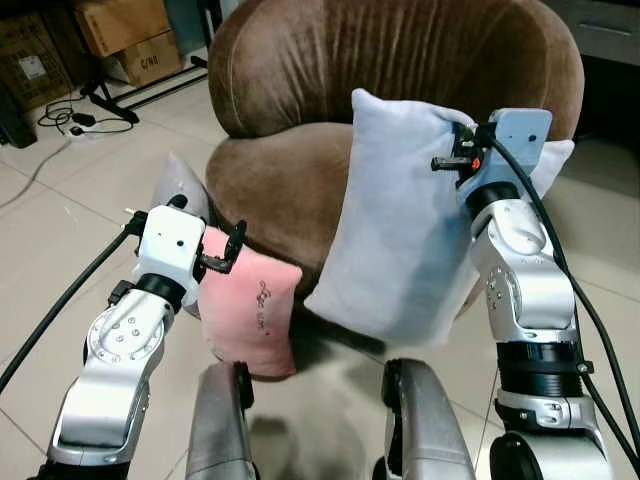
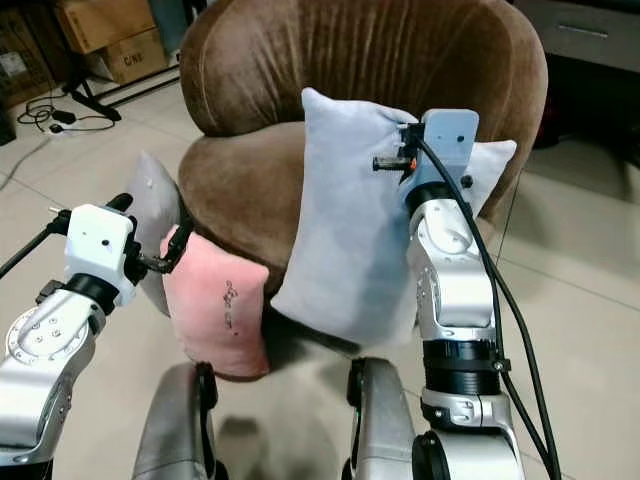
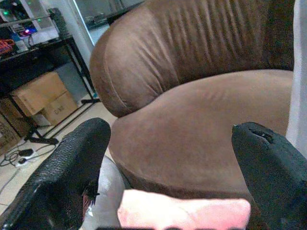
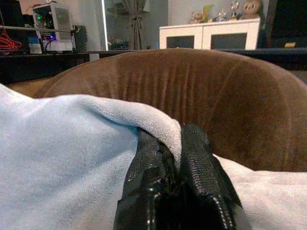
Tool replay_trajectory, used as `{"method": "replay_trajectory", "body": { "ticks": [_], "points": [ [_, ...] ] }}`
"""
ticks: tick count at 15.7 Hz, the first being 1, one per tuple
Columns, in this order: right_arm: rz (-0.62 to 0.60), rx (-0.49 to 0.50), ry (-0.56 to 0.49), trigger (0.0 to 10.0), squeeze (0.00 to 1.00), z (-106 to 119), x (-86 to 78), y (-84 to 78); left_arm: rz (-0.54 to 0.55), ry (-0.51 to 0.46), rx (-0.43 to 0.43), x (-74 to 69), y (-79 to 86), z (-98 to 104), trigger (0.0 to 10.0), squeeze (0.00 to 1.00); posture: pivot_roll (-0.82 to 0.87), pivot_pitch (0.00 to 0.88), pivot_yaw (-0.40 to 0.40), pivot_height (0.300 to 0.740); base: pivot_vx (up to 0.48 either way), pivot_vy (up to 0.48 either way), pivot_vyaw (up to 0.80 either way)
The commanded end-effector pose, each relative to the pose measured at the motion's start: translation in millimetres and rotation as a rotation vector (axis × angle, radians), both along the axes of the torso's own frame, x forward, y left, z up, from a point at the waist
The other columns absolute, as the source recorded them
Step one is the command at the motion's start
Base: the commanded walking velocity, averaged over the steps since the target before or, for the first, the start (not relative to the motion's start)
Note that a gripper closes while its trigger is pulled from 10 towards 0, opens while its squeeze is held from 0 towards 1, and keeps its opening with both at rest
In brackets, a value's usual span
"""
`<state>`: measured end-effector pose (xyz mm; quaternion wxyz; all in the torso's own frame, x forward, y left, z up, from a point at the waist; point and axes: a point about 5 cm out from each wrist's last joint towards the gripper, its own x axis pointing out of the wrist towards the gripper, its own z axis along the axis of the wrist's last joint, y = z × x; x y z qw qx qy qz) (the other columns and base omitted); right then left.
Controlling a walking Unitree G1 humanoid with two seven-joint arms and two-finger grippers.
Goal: Move the pillow to the sofa from floor
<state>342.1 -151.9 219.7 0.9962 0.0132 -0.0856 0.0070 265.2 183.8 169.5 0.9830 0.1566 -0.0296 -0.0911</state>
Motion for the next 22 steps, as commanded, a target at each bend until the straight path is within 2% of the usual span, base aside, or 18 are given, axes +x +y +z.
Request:
{"method": "replay_trajectory", "body": {
  "ticks": [1, 5, 6, 12, 13, 16, 17, 18, 19, 22],
  "points": [
    [0.006, 0.029, -0.022, 10.0, 0.00, 6.1, -2.9, 0.8, 0.018, -0.009, 0.009, 1.1, 1.7, 0.3, 10.0, 0.00, -0.04, 0.000, 0.003, 0.548, 0.000, 0.000, 0.00],
    [0.012, 0.072, -0.003, 10.0, 0.00, 3.3, -7.7, -0.9, 0.022, -0.048, -0.002, 3.4, -2.1, 4.3, 10.0, 0.00, -0.05, 0.000, 0.008, 0.578, 0.000, 0.000, 0.00],
    [0.017, 0.109, -0.012, 10.0, 0.00, 7.1, -8.4, -4.4, 0.023, -0.052, -0.003, 4.4, -3.0, 4.5, 10.0, 0.00, -0.05, 0.000, 0.011, 0.593, 0.000, 0.000, 0.00],
    [0.052, 0.144, -0.026, 10.0, 0.00, 13.1, -10.9, -2.1, 0.036, -0.045, -0.019, 3.2, -2.1, 2.1, 10.0, 0.00, -0.06, 0.000, 0.008, 0.638, 0.000, 0.000, 0.00],
    [0.046, 0.126, -0.017, 10.0, 0.00, 11.7, -11.1, -1.0, 0.047, -0.036, -0.032, 2.7, -0.7, 0.2, 10.0, 0.00, -0.05, 0.000, 0.005, 0.648, 0.000, 0.000, 0.00],
    [0.023, 0.129, -0.040, 10.0, 0.00, 17.2, -9.9, -2.6, 0.061, -0.035, -0.035, 2.8, 2.5, -0.7, 10.0, 0.00, -0.05, 0.000, 0.003, 0.648, 0.000, 0.000, 0.00],
    [-0.001, 0.109, -0.057, 10.0, 0.00, 20.1, -10.3, -4.9, 0.060, -0.036, -0.034, 2.8, 2.6, -0.7, 10.0, 0.00, -0.05, 0.000, 0.003, 0.648, 0.000, 0.000, 0.00],
    [-0.053, 0.048, -0.105, 10.0, 0.00, 26.7, -11.1, -11.0, 0.057, -0.036, -0.034, 2.9, 2.2, -0.6, 10.0, 0.00, -0.05, 0.000, 0.002, 0.648, 0.000, 0.000, 0.00],
    [-0.052, 0.041, -0.126, 10.0, 0.00, 30.2, -11.5, -13.0, 0.056, -0.037, -0.035, 2.9, 1.9, -0.7, 10.0, 0.00, -0.05, 0.000, 0.003, 0.648, 0.000, 0.000, 0.00],
    [-0.050, 0.089, -0.108, 10.0, 0.00, 28.0, -11.3, -14.6, 0.054, -0.037, -0.039, 2.7, 1.3, -1.1, 10.0, 0.00, -0.05, 0.000, -0.001, 0.648, 0.000, 0.000, 0.00]
  ]
}}
